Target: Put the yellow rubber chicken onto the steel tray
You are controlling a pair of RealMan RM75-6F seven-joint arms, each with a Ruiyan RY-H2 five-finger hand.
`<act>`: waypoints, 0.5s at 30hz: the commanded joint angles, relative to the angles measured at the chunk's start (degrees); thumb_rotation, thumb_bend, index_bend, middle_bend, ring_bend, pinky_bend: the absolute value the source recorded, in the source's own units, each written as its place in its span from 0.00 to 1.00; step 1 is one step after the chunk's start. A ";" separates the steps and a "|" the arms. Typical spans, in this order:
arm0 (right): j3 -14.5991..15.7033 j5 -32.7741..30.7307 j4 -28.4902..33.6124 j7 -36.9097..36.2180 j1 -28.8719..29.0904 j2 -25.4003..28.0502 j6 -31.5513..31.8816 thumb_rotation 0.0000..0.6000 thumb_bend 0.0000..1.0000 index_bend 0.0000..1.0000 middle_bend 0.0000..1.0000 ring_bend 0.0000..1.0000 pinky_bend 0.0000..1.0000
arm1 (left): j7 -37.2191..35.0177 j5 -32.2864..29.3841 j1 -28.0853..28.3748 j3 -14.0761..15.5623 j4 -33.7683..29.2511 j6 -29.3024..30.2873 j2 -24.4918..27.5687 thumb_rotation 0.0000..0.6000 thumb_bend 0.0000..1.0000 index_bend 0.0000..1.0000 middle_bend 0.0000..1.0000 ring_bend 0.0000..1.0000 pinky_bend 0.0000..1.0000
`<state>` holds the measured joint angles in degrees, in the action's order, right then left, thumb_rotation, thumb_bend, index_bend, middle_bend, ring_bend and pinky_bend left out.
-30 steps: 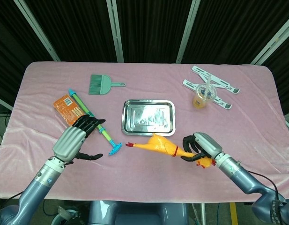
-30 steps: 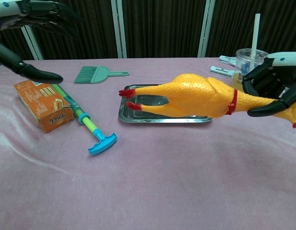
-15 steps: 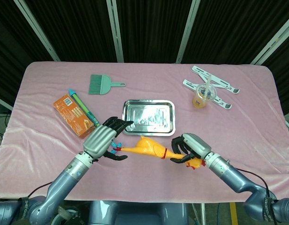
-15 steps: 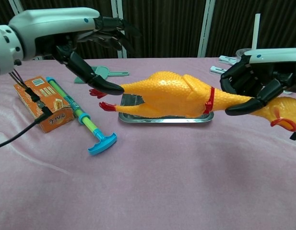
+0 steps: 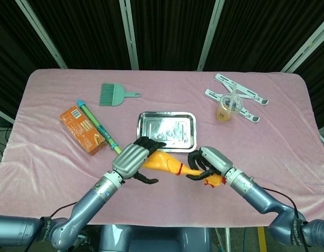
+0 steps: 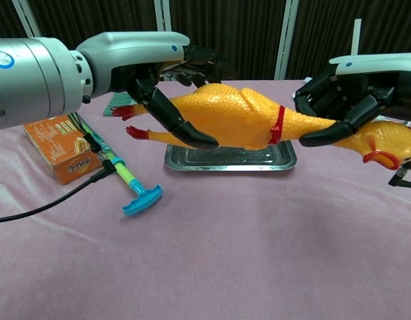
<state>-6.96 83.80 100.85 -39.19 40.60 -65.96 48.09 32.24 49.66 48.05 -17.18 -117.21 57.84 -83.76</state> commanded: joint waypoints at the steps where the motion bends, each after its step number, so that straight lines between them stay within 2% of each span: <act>1: -0.15 0.01 0.25 -0.21 0.02 0.33 0.11 1.00 0.49 1.00 0.78 0.81 0.93 | 1.29 -1.29 1.15 0.24 -0.08 1.21 -0.62 1.00 0.04 0.14 0.20 0.15 0.10; 10: -0.22 0.21 0.33 -1.40 -0.04 0.87 0.24 1.00 0.49 1.00 0.78 0.81 0.93 | 2.67 -3.20 2.57 0.73 -0.55 4.42 -1.11 1.00 0.08 0.17 0.23 0.18 0.11; 13: -0.18 0.28 0.05 -1.79 -0.05 0.79 0.27 1.00 0.49 1.00 0.78 0.81 0.93 | 2.36 -3.14 2.66 0.90 -0.63 5.14 -1.11 1.00 0.13 0.19 0.26 0.20 0.12; 15: -0.17 0.36 -0.08 -1.99 -0.06 0.74 0.33 1.00 0.49 1.00 0.78 0.81 0.93 | 2.27 -3.08 2.68 1.01 -0.56 5.46 -1.11 1.00 0.20 0.22 0.29 0.24 0.13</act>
<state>-7.13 84.13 100.80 -41.14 40.55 -65.20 48.40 34.55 46.55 50.72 -16.21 -117.78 63.24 -84.87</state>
